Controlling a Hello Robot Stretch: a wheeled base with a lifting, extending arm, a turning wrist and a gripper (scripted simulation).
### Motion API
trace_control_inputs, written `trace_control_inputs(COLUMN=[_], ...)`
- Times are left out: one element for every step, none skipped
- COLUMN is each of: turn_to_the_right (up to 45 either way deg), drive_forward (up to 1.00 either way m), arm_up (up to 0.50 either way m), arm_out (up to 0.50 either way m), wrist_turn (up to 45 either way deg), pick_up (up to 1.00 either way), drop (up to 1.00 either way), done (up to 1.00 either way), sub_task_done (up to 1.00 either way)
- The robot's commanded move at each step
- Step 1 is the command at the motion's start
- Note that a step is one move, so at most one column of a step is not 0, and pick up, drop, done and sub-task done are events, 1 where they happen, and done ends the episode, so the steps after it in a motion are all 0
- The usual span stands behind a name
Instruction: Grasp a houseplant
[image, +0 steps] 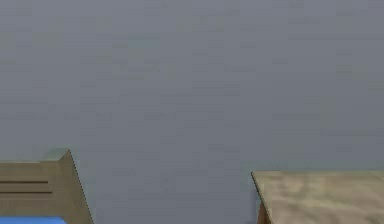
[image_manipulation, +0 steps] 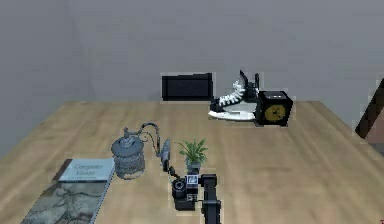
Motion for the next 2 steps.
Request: trace_control_inputs(turn_to_the_right=[0.0, 0.0], drive_forward=[0.00, 0.00], arm_up=[0.00, 0.10], arm_out=[0.00, 0.00], wrist_turn=[0.0, 0.0], pick_up=[1.00, 0.00], drop=[0.00, 0.00], done=[0.00, 0.00], sub_task_done=[0.00, 0.00])
